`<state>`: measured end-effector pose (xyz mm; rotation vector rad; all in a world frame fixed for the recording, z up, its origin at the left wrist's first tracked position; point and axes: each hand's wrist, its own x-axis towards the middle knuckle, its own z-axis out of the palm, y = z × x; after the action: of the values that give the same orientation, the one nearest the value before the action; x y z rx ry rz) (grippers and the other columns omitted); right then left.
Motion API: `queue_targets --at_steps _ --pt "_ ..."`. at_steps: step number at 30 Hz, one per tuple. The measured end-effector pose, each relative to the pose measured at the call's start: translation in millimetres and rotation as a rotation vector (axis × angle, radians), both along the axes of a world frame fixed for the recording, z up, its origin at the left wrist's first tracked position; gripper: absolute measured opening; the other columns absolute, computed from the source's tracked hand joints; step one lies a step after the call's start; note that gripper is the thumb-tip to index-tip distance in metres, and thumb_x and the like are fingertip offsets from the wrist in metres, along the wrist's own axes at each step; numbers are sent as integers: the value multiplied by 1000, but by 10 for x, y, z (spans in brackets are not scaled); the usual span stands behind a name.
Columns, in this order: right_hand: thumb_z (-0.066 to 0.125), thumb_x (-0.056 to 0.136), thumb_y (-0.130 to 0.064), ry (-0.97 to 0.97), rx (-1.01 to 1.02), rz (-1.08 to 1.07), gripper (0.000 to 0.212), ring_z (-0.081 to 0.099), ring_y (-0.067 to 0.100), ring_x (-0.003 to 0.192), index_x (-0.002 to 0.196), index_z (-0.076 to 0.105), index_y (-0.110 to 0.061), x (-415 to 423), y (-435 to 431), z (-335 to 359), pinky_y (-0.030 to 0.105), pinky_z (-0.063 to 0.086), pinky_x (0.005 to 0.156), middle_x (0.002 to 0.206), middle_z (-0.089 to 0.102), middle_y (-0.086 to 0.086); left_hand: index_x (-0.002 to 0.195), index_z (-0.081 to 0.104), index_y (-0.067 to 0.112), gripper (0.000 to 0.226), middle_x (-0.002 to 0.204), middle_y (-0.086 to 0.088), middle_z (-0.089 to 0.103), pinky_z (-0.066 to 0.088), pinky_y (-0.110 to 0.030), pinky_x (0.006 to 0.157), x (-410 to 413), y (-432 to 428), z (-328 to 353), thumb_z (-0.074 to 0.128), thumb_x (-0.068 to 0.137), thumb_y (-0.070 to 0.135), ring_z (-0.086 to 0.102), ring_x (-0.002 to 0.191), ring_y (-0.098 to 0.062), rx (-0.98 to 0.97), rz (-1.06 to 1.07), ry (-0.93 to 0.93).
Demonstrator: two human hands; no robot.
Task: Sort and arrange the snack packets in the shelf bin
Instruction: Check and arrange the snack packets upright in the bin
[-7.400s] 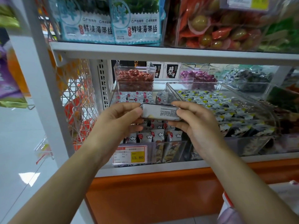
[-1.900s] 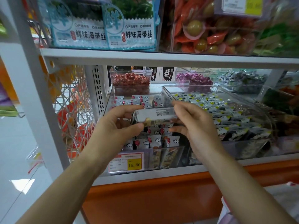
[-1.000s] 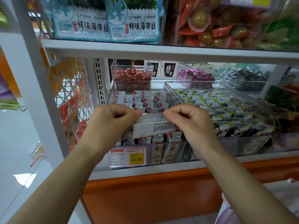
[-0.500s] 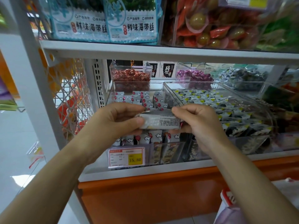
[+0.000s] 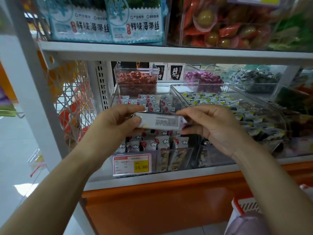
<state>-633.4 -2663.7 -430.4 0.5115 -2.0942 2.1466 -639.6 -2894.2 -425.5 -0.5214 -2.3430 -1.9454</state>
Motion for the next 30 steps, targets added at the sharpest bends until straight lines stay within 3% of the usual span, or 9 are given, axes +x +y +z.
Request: queue_targets --at_steps 3,7,10,12,14,16,20,25,30 --pt "73 64 -26 82 82 -9 43 69 20 94 106 67 -18 7 -71 -27 28 56 82 96 73 2 115 63 10 26 93 -3 72 52 -12 69 -37 41 -22 50 92 10 69 82 -8 53 77 -8" --pt "69 78 -12 182 107 -202 13 71 16 77 87 69 -22 -61 -230 1 29 59 69 84 74 -3 119 59 10 28 95 -4 67 55 -16 65 -88 138 -48 47 95 15 69 81 -10 49 120 -28" --pt "64 84 -7 170 42 -326 8 70 15 72 85 68 -15 -275 -306 70 27 59 63 79 73 1 127 54 16 34 105 1 65 56 -29 69 -182 156 -64 44 97 26 64 89 -16 -359 263 262" --pt "64 85 -7 212 91 -416 7 69 10 66 85 66 -14 -521 -391 156 20 57 60 79 70 0 133 48 18 41 129 -4 56 42 -36 95 -294 83 -59 44 95 34 51 117 -23 -709 404 491" --pt "64 86 -9 253 218 -489 3 67 10 68 89 66 -8 -845 -511 233 23 57 61 90 68 9 141 37 19 52 150 -4 33 17 -39 113 -417 -9 -79 38 95 43 23 139 -22 -967 446 518" --pt "64 86 -10 316 370 -519 7 64 19 81 86 62 -3 -1181 -643 289 30 54 69 95 66 13 146 23 23 59 157 0 12 1 -38 114 -511 -69 -141 28 95 51 3 144 -18 -1095 413 417" --pt "62 86 -12 440 698 -540 16 54 21 86 96 64 1 -1743 -819 299 22 31 65 94 61 12 147 20 22 62 158 -2 10 5 -37 115 -578 -98 -241 24 94 53 2 144 -18 -1094 354 366" --pt "61 87 -18 452 1058 -468 21 55 23 94 103 63 -5 -2110 -928 324 25 36 74 109 60 15 144 31 18 56 157 -3 12 4 -31 114 -601 -117 -262 31 96 47 -1 144 -16 -1003 296 370" --pt "58 89 -18 471 1110 -449 16 56 24 98 99 63 -7 -2195 -1054 366 25 35 74 106 60 13 139 39 15 52 155 -3 18 4 -29 114 -614 -135 -286 34 96 45 -2 144 -17 -1012 272 398"
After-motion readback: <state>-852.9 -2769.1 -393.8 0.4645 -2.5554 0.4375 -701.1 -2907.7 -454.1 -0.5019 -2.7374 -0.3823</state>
